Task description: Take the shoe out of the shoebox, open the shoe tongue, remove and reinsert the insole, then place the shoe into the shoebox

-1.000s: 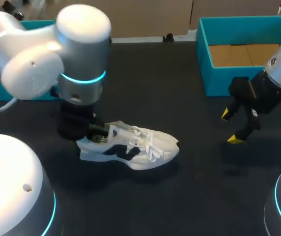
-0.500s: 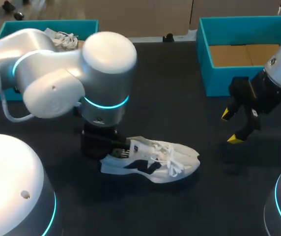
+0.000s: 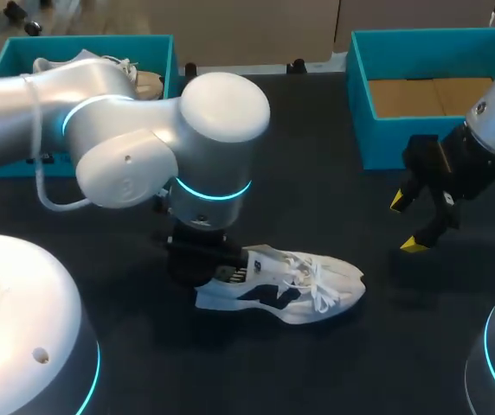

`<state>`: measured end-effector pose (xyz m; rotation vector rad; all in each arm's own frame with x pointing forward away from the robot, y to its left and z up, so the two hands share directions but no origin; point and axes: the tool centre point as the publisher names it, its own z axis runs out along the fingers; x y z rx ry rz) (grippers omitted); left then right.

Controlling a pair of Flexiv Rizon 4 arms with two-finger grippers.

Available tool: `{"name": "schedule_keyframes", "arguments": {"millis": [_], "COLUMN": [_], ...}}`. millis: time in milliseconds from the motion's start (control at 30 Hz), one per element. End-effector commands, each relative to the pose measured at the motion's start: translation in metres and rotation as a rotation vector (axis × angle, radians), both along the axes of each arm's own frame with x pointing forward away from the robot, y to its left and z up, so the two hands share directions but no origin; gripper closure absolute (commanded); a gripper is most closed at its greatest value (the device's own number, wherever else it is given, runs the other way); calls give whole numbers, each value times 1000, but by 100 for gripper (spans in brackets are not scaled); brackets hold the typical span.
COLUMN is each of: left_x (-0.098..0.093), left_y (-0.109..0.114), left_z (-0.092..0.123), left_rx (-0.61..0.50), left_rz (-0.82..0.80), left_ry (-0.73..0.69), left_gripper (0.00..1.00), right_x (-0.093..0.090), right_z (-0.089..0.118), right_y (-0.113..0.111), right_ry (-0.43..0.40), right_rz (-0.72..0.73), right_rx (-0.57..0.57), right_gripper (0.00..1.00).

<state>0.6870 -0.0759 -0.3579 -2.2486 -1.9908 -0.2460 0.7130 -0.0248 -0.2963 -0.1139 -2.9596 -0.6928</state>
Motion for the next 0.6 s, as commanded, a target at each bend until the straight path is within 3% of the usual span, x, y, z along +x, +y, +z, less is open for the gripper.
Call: {"name": "schedule_keyframes", "arguments": {"millis": [33, 267, 600], "left_x": [0, -9, -6], "left_y": [-1, -13, -26], "left_z": [1, -8, -17], "left_rx": [0, -5, 17], "left_rz": [0, 23, 51], "left_ry": [-1, 6, -14], "left_gripper": [100, 100, 100], "right_x": [-1, -1, -1], "right_z": [-1, -1, -1], "right_y": [0, 0, 0], "right_ry": [-2, -2, -2], "right_rz": [-1, -1, -1], "right_rx": [-2, -2, -2], "right_gripper": [0, 0, 0]}}
